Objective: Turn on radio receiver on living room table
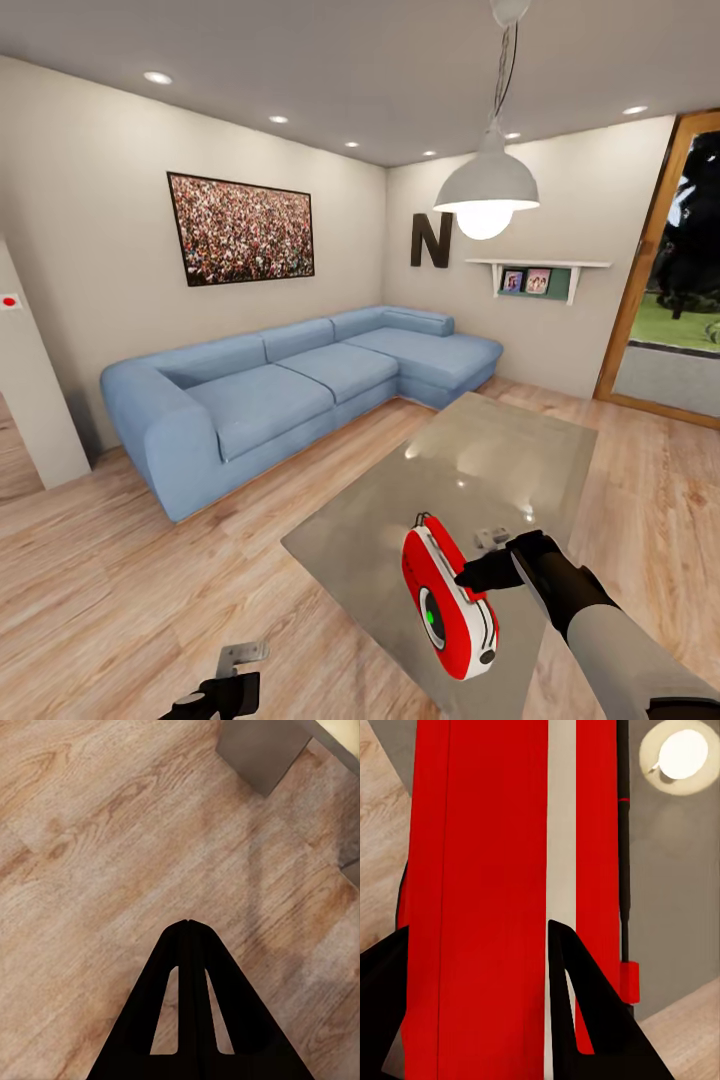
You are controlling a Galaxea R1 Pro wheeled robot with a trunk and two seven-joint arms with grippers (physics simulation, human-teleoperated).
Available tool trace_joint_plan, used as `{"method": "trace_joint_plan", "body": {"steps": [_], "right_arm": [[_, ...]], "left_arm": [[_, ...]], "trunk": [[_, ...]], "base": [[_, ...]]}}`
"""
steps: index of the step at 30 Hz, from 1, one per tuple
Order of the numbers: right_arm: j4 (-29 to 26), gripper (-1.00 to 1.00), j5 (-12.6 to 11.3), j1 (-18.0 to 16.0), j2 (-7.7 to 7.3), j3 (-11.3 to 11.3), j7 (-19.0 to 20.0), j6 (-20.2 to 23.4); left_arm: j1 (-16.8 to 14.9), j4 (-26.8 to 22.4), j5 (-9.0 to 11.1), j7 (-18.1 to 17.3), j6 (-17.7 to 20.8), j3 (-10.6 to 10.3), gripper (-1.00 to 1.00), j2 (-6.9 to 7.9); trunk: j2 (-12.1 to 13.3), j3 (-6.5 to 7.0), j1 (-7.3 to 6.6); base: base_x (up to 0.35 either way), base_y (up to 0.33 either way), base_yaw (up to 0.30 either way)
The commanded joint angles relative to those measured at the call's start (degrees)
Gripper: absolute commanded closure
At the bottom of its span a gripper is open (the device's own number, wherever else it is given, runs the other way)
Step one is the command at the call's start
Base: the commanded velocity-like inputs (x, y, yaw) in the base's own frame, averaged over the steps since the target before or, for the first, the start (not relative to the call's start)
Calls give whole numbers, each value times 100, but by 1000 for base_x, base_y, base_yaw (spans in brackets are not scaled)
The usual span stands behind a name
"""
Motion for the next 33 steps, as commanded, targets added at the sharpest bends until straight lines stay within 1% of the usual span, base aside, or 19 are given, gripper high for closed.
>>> {"method": "trace_joint_plan", "body": {"steps": [1, 6, 15, 22, 23, 25, 28, 33], "right_arm": [[-4, 100, -31, -1, 0, -4, 0, 3], [-3, 100, -37, -6, 0, -4, -7, -5], [1, 100, -31, -6, 0, -4, -9, -16], [1, 100, -32, -2, 0, -4, -28, -19], [1, 100, -31, -4, 0, -4, -50, -19], [1, 100, -33, 0, 0, -4, -215, -22], [2, 100, -38, -3, 3, -4, -312, -23], [2, 100, -40, -3, 7, -4, -354, -23]], "left_arm": [[-2, 0, 1, 0, 0, 0, 100, 0], [1, 0, -5, 0, 0, 0, 100, -2], [0, 0, -5, 0, 0, 0, 100, -2], [0, 0, -6, 0, 0, 0, 100, -2], [0, 0, -6, 0, 0, 0, 100, -2], [1, 0, -6, 0, 0, 0, 100, -2], [0, 0, -6, 0, 0, 0, 100, -2], [1, 0, -6, 0, 0, 0, 100, -2]], "trunk": [[-42, -18, 23], [-242, -108, 132], [-242, -108, 132], [-523, -233, 286], [-563, -251, 308], [-644, -287, 352], [-764, -341, 418], [-764, -341, 418]], "base": [[0, 0, 0], [0, 0, 0], [0, 0, 0], [0, 0, 0], [0, 0, 0], [0, 0, 0], [0, 0, 0], [0, 0, 0]]}}
